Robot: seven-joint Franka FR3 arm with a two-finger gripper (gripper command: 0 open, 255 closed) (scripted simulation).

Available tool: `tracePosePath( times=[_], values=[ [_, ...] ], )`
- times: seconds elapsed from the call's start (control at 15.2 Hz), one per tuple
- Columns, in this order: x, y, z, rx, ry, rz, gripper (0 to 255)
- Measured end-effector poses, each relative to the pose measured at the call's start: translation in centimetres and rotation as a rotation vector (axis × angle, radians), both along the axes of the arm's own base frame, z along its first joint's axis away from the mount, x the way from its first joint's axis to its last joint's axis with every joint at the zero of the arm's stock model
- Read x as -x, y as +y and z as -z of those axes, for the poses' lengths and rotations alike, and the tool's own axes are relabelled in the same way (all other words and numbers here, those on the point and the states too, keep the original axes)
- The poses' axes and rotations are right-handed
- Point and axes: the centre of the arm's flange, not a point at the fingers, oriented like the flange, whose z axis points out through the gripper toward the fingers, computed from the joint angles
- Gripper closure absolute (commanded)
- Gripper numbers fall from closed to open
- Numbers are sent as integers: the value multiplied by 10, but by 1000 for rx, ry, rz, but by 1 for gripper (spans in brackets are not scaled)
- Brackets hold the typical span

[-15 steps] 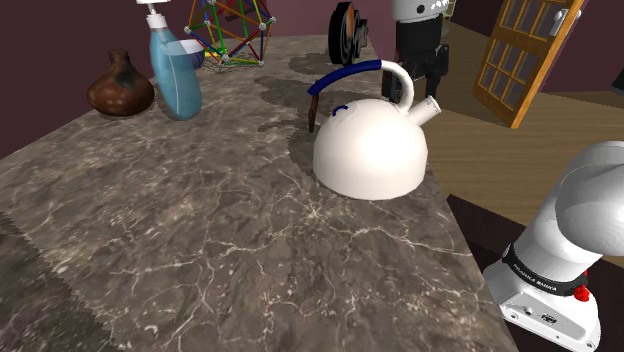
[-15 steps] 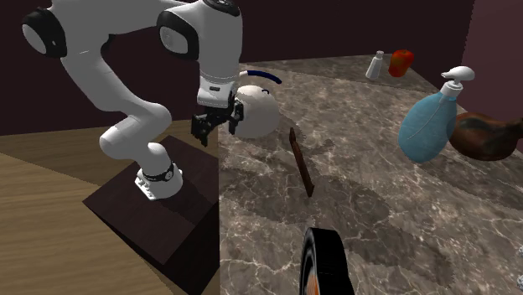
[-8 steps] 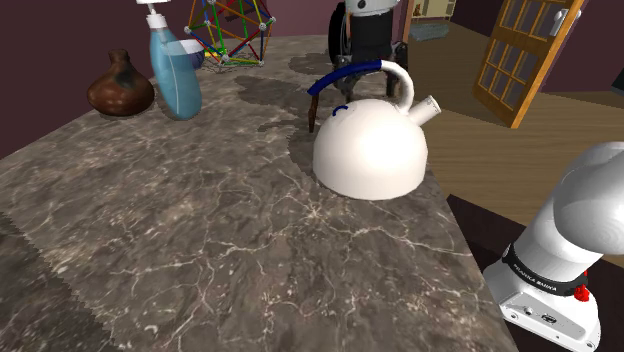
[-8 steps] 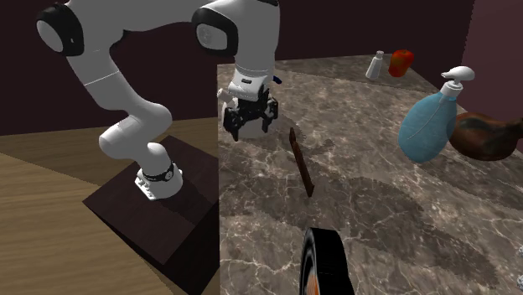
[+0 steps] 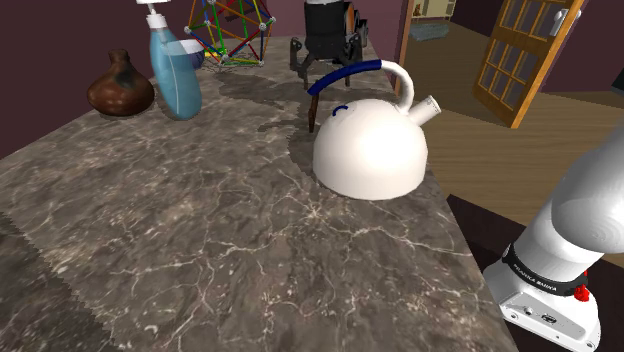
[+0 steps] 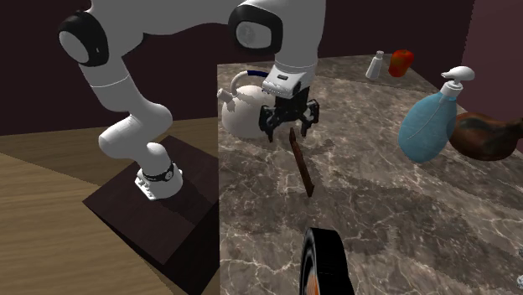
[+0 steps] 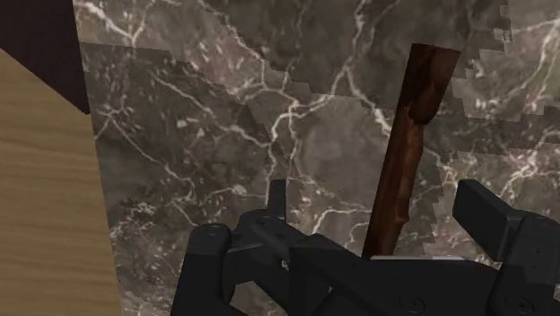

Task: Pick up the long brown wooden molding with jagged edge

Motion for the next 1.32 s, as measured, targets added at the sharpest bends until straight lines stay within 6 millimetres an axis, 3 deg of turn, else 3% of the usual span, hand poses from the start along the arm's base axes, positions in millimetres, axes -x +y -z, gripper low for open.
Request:
tracePosePath(
  times=[0.2,0.73,0.79,1.32],
  values=[
    [-29,5,-2,-2,-27,82,0],
    [-34,6,30,-3,-33,100,0],
    [-34,5,31,-3,-33,100,255],
    [-35,5,31,-3,-34,100,255]
  ],
)
